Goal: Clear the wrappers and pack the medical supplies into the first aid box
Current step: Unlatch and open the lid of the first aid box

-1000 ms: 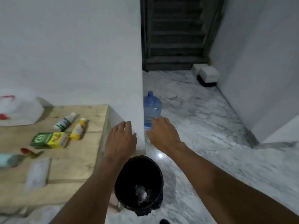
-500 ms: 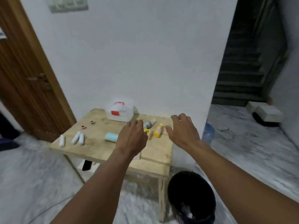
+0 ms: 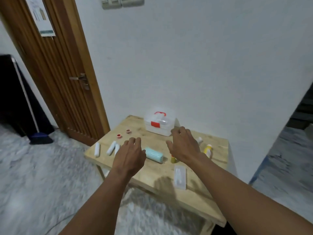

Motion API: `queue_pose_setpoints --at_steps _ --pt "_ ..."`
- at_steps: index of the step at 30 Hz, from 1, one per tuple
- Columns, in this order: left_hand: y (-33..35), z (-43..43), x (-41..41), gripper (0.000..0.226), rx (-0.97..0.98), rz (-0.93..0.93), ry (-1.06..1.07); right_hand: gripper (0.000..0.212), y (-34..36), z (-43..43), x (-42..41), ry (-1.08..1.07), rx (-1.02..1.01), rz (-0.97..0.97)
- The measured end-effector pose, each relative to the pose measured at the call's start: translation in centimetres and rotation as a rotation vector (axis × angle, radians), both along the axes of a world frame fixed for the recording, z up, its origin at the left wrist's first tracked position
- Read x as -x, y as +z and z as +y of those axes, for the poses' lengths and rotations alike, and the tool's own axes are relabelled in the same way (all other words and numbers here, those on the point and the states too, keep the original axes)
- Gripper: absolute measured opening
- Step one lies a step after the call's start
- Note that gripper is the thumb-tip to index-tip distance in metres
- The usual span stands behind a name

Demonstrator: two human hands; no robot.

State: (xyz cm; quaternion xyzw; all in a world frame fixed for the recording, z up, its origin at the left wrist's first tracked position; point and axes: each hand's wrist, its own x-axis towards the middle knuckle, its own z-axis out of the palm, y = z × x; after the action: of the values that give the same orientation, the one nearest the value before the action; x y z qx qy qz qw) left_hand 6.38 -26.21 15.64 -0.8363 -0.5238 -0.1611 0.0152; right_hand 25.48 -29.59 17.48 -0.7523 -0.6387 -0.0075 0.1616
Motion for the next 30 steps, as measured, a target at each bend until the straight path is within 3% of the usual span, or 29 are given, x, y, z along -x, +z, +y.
queue_pose_setpoints --at_steps 9,18,23,30 --pt "0.1 17.6 -2.3 0.043 0.046 0.027 -0.042 0.044 -1.1 17.8 -1.8 -0.025 -0.013 0.04" --pt "-4.2 32.3 -5.1 0.042 0.139 0.063 -0.254 0.04 -7.4 26.5 -2.6 -0.251 0.112 0.201" --pt "-8.1 40.0 -6.1 0.045 0.176 0.019 -0.425 0.036 -11.9 29.5 0.2 -0.531 0.09 0.438" --pt "-13.3 46.3 -6.4 0.051 0.149 -0.1 -0.705 0.02 -15.1 34.0 3.8 -0.906 -0.166 0.906"
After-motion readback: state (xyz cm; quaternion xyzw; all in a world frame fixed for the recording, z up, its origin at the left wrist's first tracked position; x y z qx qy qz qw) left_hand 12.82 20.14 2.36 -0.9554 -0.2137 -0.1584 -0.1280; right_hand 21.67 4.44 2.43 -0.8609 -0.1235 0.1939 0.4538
